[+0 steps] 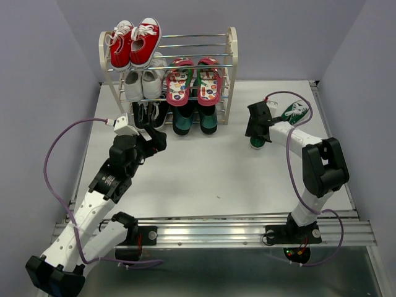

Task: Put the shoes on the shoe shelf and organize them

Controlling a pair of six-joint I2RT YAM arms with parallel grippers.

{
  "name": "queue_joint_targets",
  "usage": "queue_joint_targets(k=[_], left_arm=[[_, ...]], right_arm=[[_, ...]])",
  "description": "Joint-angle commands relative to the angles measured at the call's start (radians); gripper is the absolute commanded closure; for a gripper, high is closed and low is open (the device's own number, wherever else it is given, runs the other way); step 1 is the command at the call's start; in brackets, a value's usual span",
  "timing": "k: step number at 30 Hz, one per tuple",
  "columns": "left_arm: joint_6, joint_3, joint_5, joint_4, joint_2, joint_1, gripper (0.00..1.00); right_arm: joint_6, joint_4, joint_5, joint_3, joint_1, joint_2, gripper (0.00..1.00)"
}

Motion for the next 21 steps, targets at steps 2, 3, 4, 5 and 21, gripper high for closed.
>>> queue_joint_targets(k=[2, 3, 4, 5, 21], left_arm=[[0.006, 0.018, -0.019, 0.025, -0.019, 0.0, 0.01], [0.008, 0.018, -0.019, 0.028, -0.019, -0.002, 0.01], [0.008, 0.018, -0.019, 0.026, -0.02, -0.002, 0.01], [0.008, 0.018, -0.019, 0.026, -0.019, 0.0, 0.01], [0.016, 0.019, -0.027, 0.026, -0.034, -0.002, 0.01]], right_arm=[[0.034, 0.018, 0.04, -0.022, -0.006, -0.034, 0.38], [0.034, 0.017, 0.038, -0.027, -0.006, -0.034, 0.4], [0.033, 0.017, 0.037, -0.03, -0.006, -0.035, 0.41], [0.033, 0.017, 0.035, -0.035, -0.006, -0.037, 0.41], [-0.043, 0.032, 0.058, -0.053, -0.006, -0.058, 0.99]])
